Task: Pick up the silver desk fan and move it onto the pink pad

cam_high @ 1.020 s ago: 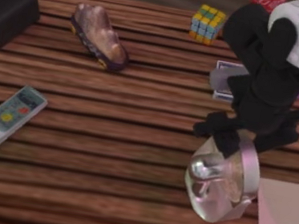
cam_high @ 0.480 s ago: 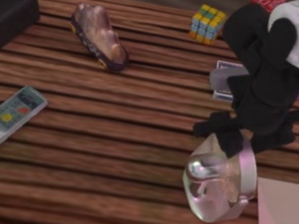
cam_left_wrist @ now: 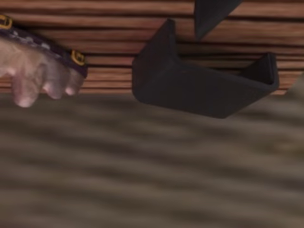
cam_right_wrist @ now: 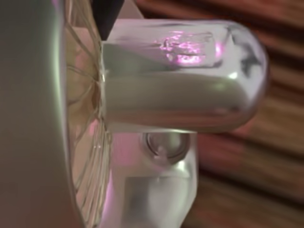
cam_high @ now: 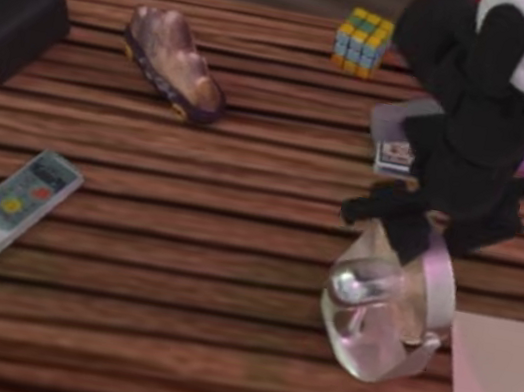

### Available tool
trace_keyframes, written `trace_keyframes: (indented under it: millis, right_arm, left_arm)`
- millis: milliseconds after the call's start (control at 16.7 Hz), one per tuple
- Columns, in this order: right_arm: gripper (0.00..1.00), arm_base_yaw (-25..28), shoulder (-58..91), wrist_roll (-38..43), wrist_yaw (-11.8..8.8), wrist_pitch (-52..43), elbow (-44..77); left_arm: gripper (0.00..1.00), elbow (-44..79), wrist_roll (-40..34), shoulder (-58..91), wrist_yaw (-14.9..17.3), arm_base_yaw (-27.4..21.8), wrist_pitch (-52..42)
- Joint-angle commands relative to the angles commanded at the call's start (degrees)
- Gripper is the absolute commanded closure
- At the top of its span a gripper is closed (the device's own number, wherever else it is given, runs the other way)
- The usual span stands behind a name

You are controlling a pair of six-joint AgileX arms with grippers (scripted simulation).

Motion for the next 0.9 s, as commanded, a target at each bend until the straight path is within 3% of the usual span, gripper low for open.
trace_keyframes:
  millis: [240, 600, 900]
  right_arm:
    - [1.00, 0.25, -0.54, -0.11, 0.02, -6.56, 5.86]
    - [1.00, -0.09, -0.45, 0.63, 0.01, -6.86, 5.99]
    - [1.00, -1.85, -2.04, 12.65, 0.06, -7.90, 4.44]
  left_arm:
    - [0.00, 0.00, 0.00, 0.00, 0.00, 0.00, 0.00]
    - [0.00, 0.00, 0.00, 0.00, 0.00, 0.00, 0.00]
    - [0.00, 0.00, 0.00, 0.00, 0.00, 0.00, 0.00]
